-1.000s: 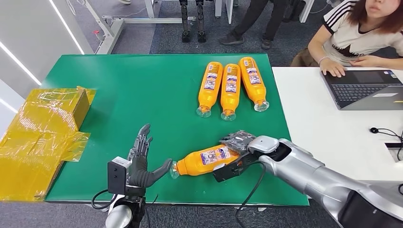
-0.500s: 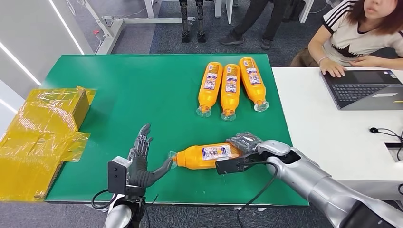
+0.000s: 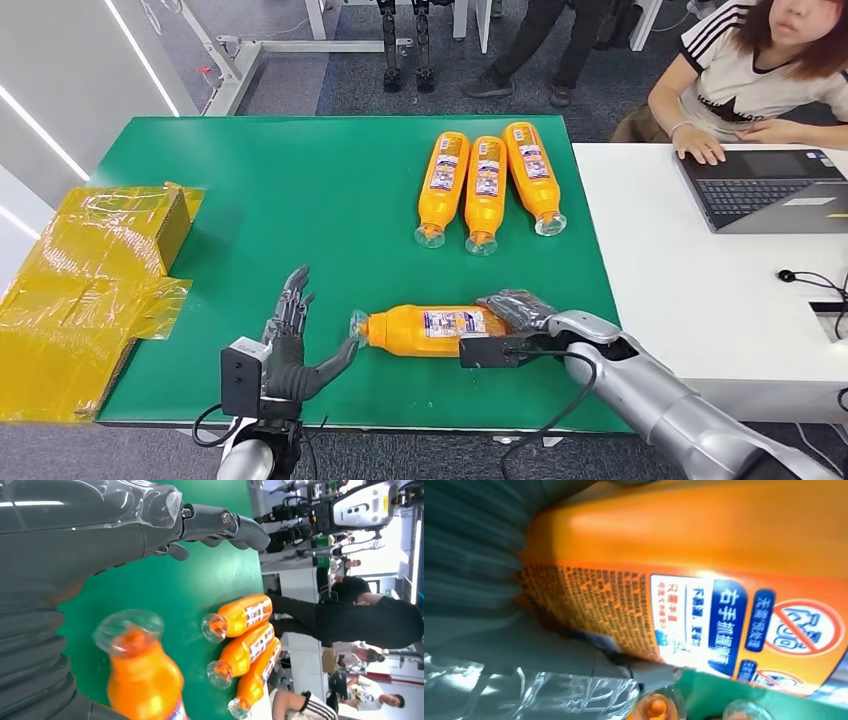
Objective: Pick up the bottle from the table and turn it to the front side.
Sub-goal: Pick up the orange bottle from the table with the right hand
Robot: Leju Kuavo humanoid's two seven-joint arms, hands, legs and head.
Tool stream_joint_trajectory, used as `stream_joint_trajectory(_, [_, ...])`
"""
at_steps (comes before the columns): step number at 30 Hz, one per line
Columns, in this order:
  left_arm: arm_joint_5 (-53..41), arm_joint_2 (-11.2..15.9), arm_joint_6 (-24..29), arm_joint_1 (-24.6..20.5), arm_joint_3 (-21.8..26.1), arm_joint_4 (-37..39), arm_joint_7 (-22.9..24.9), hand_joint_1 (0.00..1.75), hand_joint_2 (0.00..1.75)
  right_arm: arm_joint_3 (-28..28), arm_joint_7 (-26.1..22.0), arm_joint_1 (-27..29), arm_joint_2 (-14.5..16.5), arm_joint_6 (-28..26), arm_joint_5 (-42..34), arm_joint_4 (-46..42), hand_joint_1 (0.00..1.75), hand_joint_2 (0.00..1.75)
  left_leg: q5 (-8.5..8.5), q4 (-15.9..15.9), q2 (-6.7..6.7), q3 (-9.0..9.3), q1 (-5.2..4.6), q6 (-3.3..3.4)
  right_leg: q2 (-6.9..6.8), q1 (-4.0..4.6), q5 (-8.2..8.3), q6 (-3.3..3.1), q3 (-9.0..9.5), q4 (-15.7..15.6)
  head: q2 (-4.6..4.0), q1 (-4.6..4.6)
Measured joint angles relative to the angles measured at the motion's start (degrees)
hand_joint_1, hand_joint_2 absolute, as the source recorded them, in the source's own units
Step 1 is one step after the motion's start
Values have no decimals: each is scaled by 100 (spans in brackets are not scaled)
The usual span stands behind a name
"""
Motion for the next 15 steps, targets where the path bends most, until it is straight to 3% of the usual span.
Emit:
stream_joint_trajectory(4, [-128,39,168,62,168,-103,-58,0,175,-723,-374,412,131,-379,-736,-243,175,175,1,0,-3,-10,0,0,-3,0,0,-1,-15,2,0,-1])
stream_joint_trajectory(9, [-209,138,224,56,485,-138,-99,0,175,-2098,-766,1231,197,-714,-1566,-1134,175,175,1,-1,-36,-18,2,-1,-36,2,-14,-1,-18,1,0,-1])
stream_joint_trajectory(15, [-397,248,176,54,882,-329,-79,0,175,-3488,-1162,2545,212,-742,-1703,-2196,175,175,-10,-3,-52,-31,0,-5,-48,1,-26,-2,-21,1,0,0])
